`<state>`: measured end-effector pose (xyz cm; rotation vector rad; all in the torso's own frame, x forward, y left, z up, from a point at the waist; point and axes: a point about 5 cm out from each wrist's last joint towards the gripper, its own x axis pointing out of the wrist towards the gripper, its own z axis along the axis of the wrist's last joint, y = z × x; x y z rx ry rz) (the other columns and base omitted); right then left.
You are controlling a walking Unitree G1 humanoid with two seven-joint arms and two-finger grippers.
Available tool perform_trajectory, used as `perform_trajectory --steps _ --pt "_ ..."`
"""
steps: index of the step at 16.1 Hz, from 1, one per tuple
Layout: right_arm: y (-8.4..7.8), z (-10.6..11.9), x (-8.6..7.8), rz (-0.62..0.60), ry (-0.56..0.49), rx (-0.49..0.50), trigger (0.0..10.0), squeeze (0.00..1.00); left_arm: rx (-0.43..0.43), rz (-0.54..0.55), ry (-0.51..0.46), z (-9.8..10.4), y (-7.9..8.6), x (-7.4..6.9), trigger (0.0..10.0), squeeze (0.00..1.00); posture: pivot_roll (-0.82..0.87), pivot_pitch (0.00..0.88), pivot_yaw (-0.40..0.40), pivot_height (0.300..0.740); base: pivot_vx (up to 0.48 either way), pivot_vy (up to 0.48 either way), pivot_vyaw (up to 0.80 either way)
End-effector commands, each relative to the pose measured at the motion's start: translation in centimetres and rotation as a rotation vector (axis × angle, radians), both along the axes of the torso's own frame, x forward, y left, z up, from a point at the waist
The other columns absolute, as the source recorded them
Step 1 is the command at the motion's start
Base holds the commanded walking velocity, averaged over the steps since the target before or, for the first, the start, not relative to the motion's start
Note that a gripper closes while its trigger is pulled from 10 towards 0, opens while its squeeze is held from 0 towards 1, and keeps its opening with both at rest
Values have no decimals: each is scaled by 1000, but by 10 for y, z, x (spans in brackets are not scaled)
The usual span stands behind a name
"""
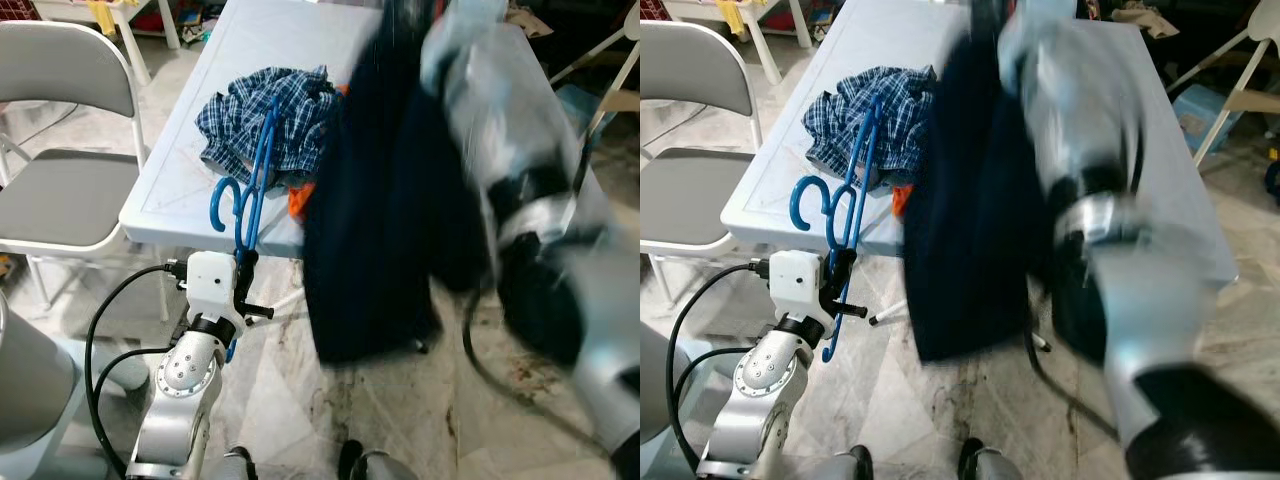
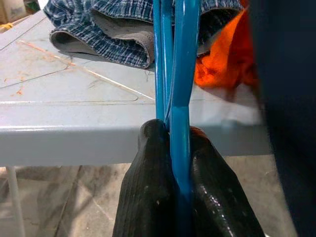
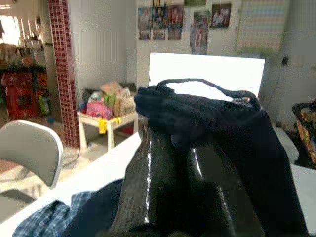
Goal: Hang hanger
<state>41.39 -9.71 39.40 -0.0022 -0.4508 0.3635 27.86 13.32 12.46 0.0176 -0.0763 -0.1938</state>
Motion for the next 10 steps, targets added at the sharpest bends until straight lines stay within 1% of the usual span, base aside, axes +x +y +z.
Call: perform_trajectory --steps 1,2,3,4,5,6,8,9,10 --pt "-4 -6 3 -24 46 -4 10000 0 9 9 17 -5 0 -4 10000 0 266 193 -105 740 0 0 0" --pt "-9 12 0 -94 -21 -22 10000 0 9 16 13 -4 1 -6 10000 0 276 196 -111 740 0 0 0" --pt "-20 47 -11 -178 -169 0 10000 0 12 32 8 -3 3 -8 10000 0 302 208 -120 740 0 0 0" --pt "-26 79 -26 -226 -323 -14 10000 0 13 55 8 -3 7 -11 10000 0 314 217 -125 740 0 0 0" --pt "-30 92 -34 -247 -404 -32 10000 0 14 66 11 -4 9 -14 10000 0 325 223 -129 740 0 0 0" --pt "-33 92 -36 -250 -442 -72 10000 0 14 74 15 -5 10 -17 10000 0 330 223 -129 740 0 0 0" --pt "-32 60 -21 -196 -344 -114 10000 0 11 76 15 -5 9 -18 10000 0 331 222 -129 740 0 0 0" --pt "-30 29 -10 -152 -245 -157 10000 16 10 73 14 -5 7 -18 10000 0 331 222 -126 740 0 0 0" --pt "-27 -25 2 -87 -98 -242 10000 1000 10 68 10 -4 6 -17 10000 0 327 224 -122 740 0 0 0"
